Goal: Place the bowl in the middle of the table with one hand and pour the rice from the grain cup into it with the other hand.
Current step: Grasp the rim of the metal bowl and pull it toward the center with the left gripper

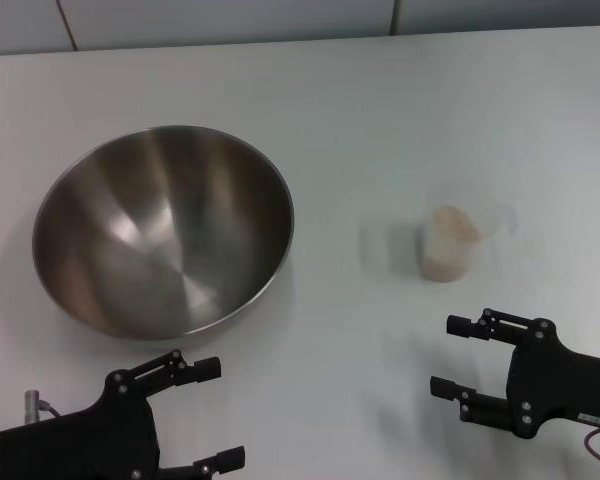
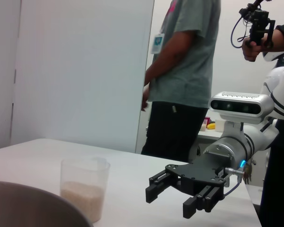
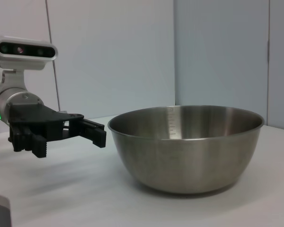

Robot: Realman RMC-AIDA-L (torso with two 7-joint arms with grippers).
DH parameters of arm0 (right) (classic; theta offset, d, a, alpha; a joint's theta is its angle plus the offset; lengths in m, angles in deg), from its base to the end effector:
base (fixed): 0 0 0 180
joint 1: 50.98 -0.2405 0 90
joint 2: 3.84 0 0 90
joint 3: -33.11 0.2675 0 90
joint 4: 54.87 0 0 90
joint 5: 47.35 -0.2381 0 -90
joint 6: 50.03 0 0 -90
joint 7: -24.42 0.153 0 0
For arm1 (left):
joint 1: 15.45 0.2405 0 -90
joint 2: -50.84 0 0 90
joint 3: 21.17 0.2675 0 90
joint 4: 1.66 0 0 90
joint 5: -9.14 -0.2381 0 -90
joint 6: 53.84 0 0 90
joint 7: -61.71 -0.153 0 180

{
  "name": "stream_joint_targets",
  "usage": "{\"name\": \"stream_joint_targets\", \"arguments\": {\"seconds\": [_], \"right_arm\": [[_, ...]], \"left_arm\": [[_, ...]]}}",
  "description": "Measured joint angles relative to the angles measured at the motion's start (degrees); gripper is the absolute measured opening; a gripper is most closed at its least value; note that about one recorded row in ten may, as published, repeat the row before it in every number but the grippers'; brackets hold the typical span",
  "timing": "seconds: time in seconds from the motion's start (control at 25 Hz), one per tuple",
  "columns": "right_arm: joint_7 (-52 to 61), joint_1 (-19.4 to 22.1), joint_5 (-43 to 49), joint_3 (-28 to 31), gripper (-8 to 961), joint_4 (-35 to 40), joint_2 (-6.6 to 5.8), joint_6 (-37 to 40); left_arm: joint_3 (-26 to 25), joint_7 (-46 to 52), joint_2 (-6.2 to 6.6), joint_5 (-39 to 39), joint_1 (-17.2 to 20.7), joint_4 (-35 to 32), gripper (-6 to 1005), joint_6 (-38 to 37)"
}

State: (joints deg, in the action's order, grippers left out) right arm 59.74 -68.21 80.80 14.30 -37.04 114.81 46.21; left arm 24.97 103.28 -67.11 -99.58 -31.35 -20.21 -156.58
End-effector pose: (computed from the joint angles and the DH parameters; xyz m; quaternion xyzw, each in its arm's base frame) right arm 0.3665 0.2249 -0.0544 -0.9350 0.1151 0.2761 0.1904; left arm -0.3343 0.2118 -0.0608 -0.9330 -0.1017 -0.3360 0.0794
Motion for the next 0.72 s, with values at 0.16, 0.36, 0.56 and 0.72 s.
{"name": "stream_joint_targets", "arguments": {"seconds": [0.16, 0.36, 0.56, 0.72], "right_arm": [[0.0, 0.0, 0.0, 0.0, 687, 0.0, 0.0, 0.0], [0.0, 0.0, 0.0, 0.0, 687, 0.0, 0.0, -0.08], [0.0, 0.0, 0.0, 0.0, 687, 0.0, 0.07, -0.16], [0.0, 0.01, 0.0, 0.0, 687, 0.0, 0.09, -0.15]], "left_arm": [[0.0, 0.0, 0.0, 0.0, 0.0, 0.0, 861, -0.12], [0.0, 0.0, 0.0, 0.0, 0.0, 0.0, 861, -0.13], [-0.04, 0.0, 0.0, 0.0, -0.01, 0.0, 860, -0.14], [-0.21, 0.0, 0.0, 0.0, -0.01, 0.0, 860, -0.51]]}}
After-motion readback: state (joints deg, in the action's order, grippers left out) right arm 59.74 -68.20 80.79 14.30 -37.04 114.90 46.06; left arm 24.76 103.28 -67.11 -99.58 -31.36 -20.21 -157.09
